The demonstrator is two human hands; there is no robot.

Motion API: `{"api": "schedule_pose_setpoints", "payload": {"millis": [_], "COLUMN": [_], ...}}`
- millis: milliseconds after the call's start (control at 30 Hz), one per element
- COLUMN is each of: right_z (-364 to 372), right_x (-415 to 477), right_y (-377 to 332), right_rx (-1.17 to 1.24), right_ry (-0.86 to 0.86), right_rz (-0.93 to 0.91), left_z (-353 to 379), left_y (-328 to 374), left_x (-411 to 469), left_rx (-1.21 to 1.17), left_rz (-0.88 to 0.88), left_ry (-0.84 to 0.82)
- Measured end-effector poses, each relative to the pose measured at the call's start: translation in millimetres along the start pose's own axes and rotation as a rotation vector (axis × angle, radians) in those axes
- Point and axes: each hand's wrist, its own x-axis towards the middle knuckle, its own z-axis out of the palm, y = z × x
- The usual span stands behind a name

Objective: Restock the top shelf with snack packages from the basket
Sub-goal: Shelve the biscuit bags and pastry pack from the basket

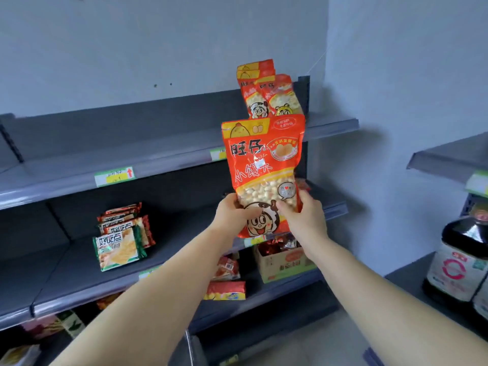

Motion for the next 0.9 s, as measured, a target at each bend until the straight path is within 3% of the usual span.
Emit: {"api": "schedule_pose_setpoints", "payload": {"millis": [133, 333, 600, 800, 900], "right_z": [-11.5, -6.4, 10.6, 24.3, 34.9], "right_x": [41.7, 124.8, 234.1, 306.9, 332.5], "right_y": [-30.7, -73.4, -103.9, -89.8, -72.7], "right_rx": [-0.215, -0.156, -0.187, -0.345, -0.461], "right_ry": [0.129, 0.182, 0.097, 0.114, 0.008], "right_rz": [-0.123, -0.261, -0.39, -0.323, -0.247], "left_z": [9.3, 18.2, 34.3, 65.3, 83.2], "left_y": [41.7, 99.7, 161.8, 168.8, 152.3], "left_x": [31.4, 109.3, 246.7, 325.1, 350.1], "left_rx": [-0.027, -0.048, -0.051, -0.003, 0.061], "left_rz": [0.079, 0.224, 0.297, 0.261, 0.144], "left_ry": [0.036, 0.099, 0.165, 0.12, 0.015]}}
